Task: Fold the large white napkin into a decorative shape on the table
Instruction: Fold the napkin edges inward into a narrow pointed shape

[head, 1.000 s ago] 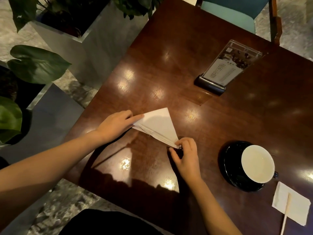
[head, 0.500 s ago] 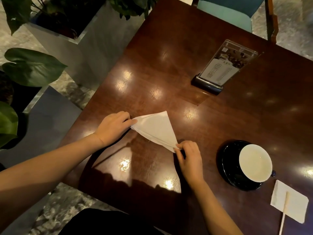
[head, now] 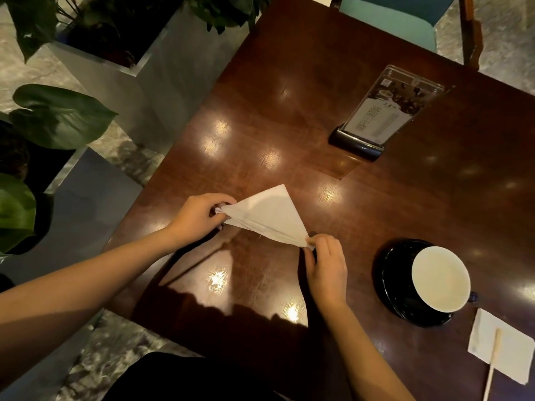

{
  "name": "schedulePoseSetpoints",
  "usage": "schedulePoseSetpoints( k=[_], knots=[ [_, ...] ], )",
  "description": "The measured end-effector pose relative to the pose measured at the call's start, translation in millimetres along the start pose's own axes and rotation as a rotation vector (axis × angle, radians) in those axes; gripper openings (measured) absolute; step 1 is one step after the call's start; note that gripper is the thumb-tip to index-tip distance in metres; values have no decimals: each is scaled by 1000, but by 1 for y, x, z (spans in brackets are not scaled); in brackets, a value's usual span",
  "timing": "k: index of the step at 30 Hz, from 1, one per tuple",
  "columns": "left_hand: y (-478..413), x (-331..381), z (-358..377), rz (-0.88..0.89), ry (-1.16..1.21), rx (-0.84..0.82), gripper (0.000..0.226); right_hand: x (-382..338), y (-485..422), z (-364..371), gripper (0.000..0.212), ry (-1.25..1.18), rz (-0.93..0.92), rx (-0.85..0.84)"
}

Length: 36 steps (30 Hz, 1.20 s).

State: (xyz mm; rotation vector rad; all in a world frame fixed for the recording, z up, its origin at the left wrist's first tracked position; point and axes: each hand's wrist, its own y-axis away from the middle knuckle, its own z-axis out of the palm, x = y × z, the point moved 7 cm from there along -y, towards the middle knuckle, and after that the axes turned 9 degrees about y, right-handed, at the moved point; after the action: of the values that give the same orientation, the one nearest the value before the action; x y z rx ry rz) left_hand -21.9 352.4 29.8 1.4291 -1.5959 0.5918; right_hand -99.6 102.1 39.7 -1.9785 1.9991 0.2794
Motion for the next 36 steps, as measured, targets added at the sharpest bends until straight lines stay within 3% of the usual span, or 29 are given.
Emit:
schedulePoseSetpoints(
  k=[5, 12, 14, 16, 20, 23, 25, 29, 31, 33, 36],
  knots=[
    [7, -21, 5, -328, 470, 19, 22, 4, 2, 4, 12, 16, -89, -27],
    [15, -30, 13, -558, 1034, -141, 34, 6, 2, 2, 8, -64, -68, -36],
    [13, -27, 14, -598, 1087, -179, 31, 5, 0, 2, 6, -86, -42, -36],
    [7, -21, 17, -590, 896, -177, 26, 5, -2, 3, 5, -127, -12, -39],
    [-9, 6, 32, -421, 294, -261, 18, 13, -5, 3, 8, -269, 89, -91],
    [-10, 16, 37, -304, 175, -288, 13, 24, -10, 6, 18, -346, 209, -186],
    [-8, 25, 29, -101, 77, -211, 10, 26, -15, 7, 28, -354, 233, -263],
    [3, 43, 19, 240, 12, -99, 10, 7, -33, 4, 63, -388, 51, -486],
    [5, 48, 19, 336, -42, -60, 14, -6, -45, 0, 54, -456, 0, -509],
    [6, 45, 19, 351, -88, -40, 19, -17, -55, -3, 25, -484, -18, -433],
    [9, 29, 24, 329, -246, -63, 26, -23, -58, 2, 14, -333, -99, -374]
  ],
)
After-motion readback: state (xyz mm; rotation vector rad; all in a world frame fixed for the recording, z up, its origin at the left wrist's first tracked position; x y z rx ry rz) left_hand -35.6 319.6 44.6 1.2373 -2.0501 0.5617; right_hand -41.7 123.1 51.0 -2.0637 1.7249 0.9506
